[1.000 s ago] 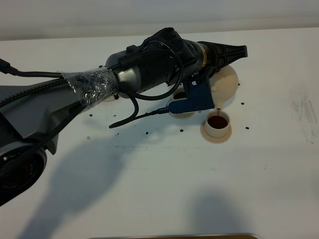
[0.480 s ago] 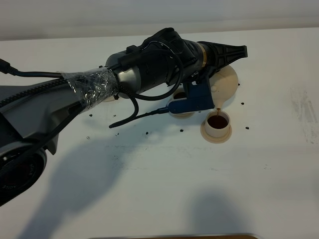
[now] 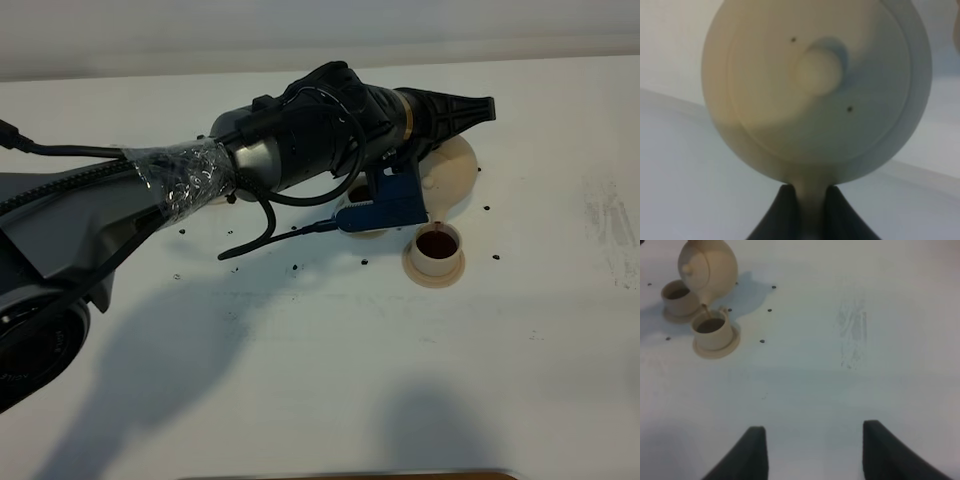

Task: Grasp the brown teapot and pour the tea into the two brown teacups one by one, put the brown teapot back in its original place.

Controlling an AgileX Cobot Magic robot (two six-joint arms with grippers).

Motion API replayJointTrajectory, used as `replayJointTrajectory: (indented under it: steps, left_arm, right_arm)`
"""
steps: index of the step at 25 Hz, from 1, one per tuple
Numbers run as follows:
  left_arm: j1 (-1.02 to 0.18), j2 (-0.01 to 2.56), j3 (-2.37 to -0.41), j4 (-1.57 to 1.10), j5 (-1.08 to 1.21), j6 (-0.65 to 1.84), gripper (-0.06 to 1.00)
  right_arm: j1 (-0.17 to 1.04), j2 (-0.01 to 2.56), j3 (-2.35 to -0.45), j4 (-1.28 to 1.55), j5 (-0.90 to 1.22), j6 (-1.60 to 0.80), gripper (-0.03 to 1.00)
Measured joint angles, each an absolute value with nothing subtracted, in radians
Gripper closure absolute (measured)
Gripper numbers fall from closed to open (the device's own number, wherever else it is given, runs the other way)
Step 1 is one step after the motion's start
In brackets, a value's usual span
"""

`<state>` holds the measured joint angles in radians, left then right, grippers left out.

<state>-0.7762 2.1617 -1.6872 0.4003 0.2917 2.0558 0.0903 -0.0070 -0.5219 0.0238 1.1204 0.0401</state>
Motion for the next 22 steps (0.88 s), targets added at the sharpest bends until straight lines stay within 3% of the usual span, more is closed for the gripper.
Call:
replayJointTrajectory:
  steps: [22]
  left_arm:
    - [-0.791,2.134,-1.657,0.426,0.271,2.057,0.86]
  right_arm:
    - [0.09,-0.007,-0.522,0.024,1.12,0.04,0.53]
